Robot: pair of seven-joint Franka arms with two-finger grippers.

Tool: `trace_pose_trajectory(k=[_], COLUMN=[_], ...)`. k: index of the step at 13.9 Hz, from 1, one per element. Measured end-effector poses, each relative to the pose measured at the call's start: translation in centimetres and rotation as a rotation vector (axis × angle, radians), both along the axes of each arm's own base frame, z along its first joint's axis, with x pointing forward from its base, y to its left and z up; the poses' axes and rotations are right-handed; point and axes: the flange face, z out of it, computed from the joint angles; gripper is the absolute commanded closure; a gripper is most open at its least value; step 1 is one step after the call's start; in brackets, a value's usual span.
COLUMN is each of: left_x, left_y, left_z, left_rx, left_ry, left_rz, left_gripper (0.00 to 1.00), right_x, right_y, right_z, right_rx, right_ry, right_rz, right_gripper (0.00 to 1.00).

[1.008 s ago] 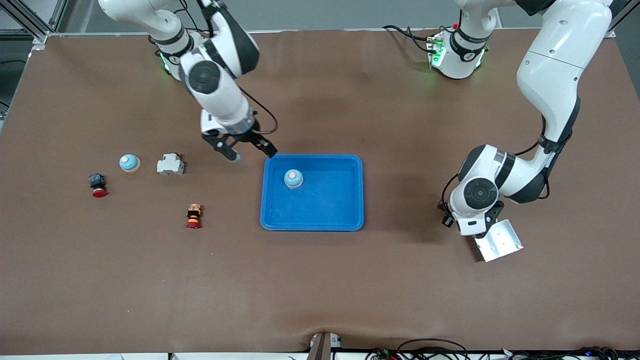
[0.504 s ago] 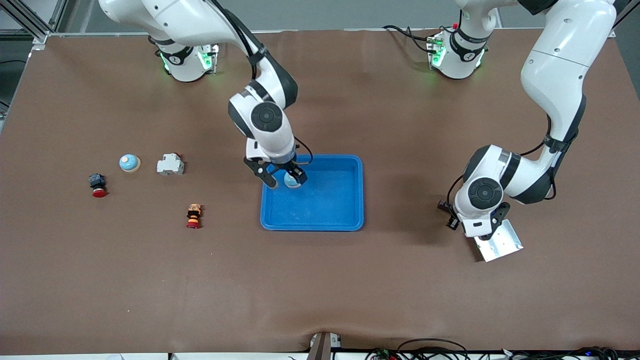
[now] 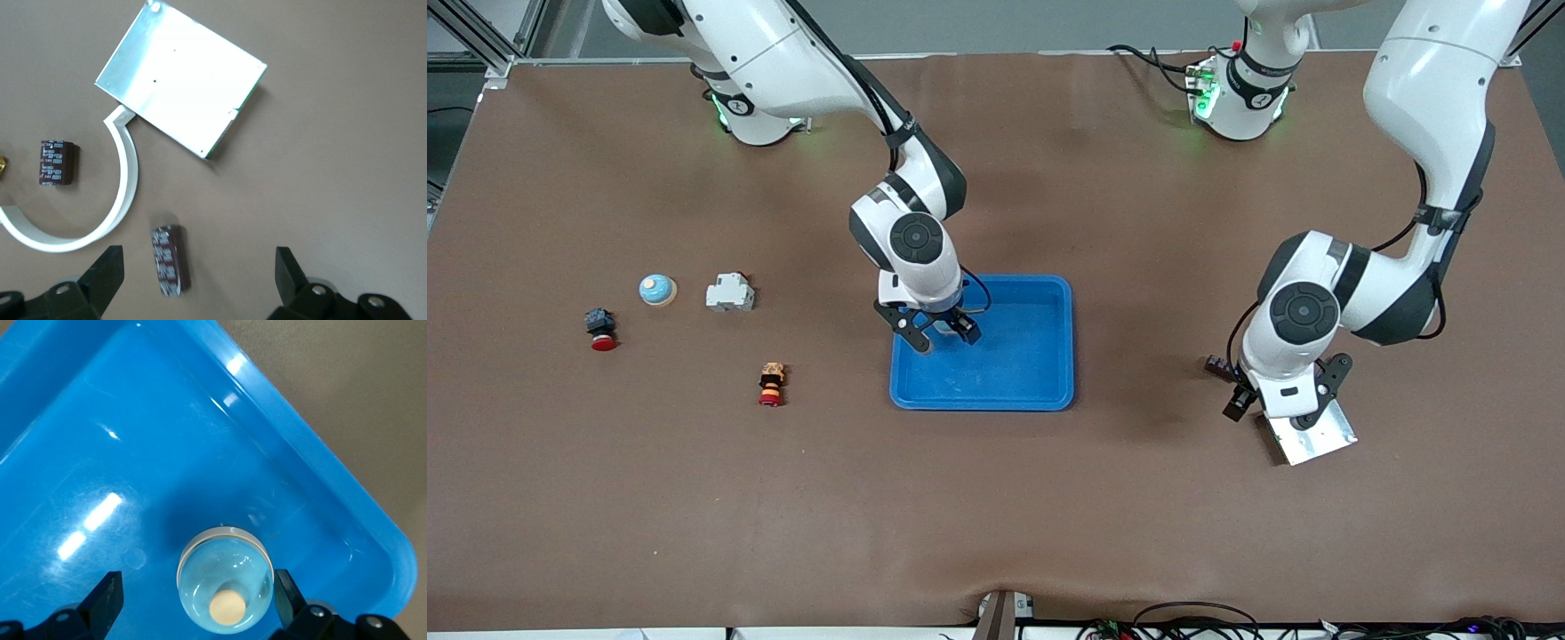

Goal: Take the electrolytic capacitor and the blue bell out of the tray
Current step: 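Place the capacitor with the left gripper while the right gripper grasps another bell, then lift the bell with the right gripper while the left gripper returns to rest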

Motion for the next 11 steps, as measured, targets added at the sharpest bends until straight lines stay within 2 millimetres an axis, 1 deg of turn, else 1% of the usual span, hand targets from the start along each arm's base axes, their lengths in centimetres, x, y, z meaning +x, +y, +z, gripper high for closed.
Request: trace_pose_trajectory(k=[2, 3, 4, 6, 8, 10, 11], left_x=[1.0, 1.6, 2.1, 3.1, 3.8, 4.3, 4.3], left_y=[-1.6, -1.9, -1.7, -0.4, 1.7, 3.4, 4.4], left_z=[3.9, 5.8, 7.6, 10.7, 12.8, 15.0, 16.2], left_rx=[-0.014, -0.036, -0.061, -0.103, -0.103, -0.097, -0.088], left_ry=[-0.005, 0.005, 0.019, 0.058, 0.096, 0.086, 0.085], left_rz=[-0.044, -0.087, -0.134, -0.222, -0.334, -0.44, -0.471], left_gripper=[0.0, 0.0, 0.0, 0.0, 0.0, 0.0, 0.0], right_x=[-0.1, -0.1, -0.2, -0.5, -0.7, -0.8, -0.9], right_y=[0.1, 0.1, 0.2, 0.4, 0.6, 0.6, 0.6], right_z=[-0.3, -0.4, -0.6, -0.8, -1.1, -1.4, -1.5], right_rx=[-0.001, -0.002, -0.003, -0.006, -0.009, -0.012, -0.013], right_ry=[0.0, 0.001, 0.002, 0.005, 0.008, 0.011, 0.013], right_rz=[0.002, 0.003, 0.005, 0.005, 0.006, 0.006, 0.008], right_gripper=[0.0, 0.0, 0.0, 0.0, 0.0, 0.0, 0.0])
